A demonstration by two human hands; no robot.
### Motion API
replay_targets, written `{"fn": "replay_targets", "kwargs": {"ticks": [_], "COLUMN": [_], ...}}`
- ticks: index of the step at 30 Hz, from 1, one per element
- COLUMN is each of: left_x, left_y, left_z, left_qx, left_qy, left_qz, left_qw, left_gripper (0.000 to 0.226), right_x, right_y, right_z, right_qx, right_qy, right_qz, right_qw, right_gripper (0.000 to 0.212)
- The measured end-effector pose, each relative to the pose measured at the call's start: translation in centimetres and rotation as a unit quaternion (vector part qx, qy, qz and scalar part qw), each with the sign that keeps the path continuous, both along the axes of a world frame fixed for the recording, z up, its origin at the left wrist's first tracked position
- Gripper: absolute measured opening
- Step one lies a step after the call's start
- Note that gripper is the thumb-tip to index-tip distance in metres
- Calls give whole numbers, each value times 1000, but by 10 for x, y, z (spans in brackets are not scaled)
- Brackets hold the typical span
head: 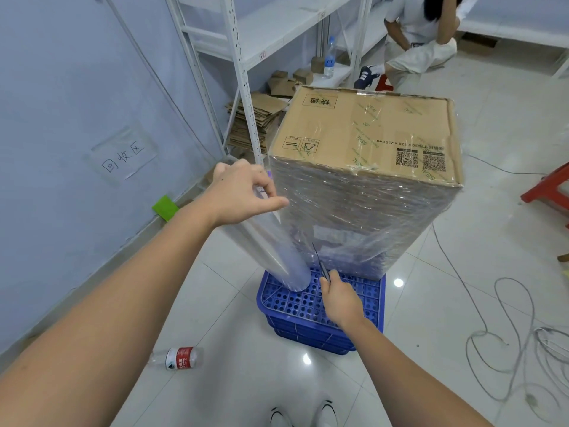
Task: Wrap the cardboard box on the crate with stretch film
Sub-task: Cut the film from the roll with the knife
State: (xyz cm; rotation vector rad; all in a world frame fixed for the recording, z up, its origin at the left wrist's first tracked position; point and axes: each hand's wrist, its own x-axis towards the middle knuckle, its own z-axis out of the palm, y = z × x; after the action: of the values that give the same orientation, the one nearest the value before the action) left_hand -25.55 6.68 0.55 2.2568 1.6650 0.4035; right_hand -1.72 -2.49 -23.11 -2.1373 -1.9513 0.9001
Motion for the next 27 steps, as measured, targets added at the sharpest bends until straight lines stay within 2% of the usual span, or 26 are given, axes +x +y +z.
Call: {"fn": "replay_targets", "kwargs": {"ticks": [5,15,20,24,27], "left_x": [-6,-12,-23,-28,-33], "left_y": [-2,5,7,9,10], "left_z": [0,-7,-10,-11,-10], "left_qx": [0,7,8,-1,-4], "left_qy": [15,-20,-44,-45,-58], "left_qz": [-20,3,13,23,26], "left_qw": [1000,1000,999,999,998], "left_gripper": [21,23,20,31,19], "right_x": [-8,-6,-14,-20,-16], "right_y": [11,-10,19,33,20], "right_z": [6,-13,0,5,-3], "right_qx": [6,15,15,14,21], "right_qy": [2,-18,-6,5,-35], "right_qz": [21,15,33,41,55], "right_qw": [1000,1000,999,999,998], "right_gripper": [29,28,30,32,34]}}
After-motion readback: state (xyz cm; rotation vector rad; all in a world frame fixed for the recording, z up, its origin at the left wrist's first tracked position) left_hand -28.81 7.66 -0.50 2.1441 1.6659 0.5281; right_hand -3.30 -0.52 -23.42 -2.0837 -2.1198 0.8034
